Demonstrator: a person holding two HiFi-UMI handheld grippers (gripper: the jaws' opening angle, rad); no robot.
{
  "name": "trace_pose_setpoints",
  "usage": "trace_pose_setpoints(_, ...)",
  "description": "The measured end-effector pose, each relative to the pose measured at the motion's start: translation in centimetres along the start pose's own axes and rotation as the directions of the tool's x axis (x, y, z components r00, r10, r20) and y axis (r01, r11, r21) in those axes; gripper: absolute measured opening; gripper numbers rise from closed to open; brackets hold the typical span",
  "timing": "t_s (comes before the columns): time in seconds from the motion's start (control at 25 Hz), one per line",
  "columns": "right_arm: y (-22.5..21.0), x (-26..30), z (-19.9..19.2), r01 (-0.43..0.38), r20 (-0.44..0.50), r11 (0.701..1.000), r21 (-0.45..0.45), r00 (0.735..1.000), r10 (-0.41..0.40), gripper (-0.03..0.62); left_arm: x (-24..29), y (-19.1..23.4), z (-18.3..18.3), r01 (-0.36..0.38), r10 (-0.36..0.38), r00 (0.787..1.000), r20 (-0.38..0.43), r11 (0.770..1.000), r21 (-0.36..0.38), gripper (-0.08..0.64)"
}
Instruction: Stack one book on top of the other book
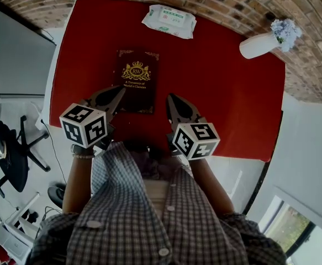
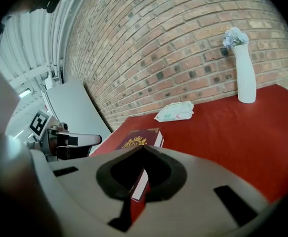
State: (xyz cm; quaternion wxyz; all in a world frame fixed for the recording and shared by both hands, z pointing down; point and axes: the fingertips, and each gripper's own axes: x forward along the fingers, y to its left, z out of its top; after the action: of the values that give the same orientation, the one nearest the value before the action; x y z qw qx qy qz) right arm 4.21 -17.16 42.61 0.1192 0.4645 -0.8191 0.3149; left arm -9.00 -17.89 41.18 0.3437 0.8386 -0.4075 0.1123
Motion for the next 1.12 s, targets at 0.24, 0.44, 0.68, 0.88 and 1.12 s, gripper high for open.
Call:
trace_pose_setpoints(0.24,0.1,-1.3,2.1,-0.004,0.051,0.999,-0.038,0.999,0.006,0.008,-0.8,-1.1,1.4,0.004,-0.004,0.999,0.032,1.0,0.025,0.008)
trace_pose_setpoints(0.44,0.2,-2.3,3.8,-0.003,0.093,0.998,-0.065,0.996,0.009,0.008,-1.5,-1.9,2.6,0.014,-0.016,0.998,0.067,0.999,0.032,0.008)
trace_pose_setpoints(0.68,1.0,-3.4,5.5,-0.012,0.134,0.995,-0.101,0.991,0.025,0.008,-2.4,-3.0,3.9,0.023,-0.029,0.995,0.099,0.998,0.058,0.008)
trace_pose_setpoints(0.88,1.7,-4.1,6.6,-0.02,0.144,0.991,-0.131,0.989,0.039,0.008,-3.0,-3.7,5.3,0.028,-0.039,0.99,0.138,0.996,0.082,0.008)
trace_pose_setpoints(1.12,2.3,-4.8,7.8,-0.03,0.168,0.986,-0.165,0.984,0.058,0.008,-4.2,-4.6,7.1,0.027,-0.049,0.979,0.196,0.993,0.113,0.008)
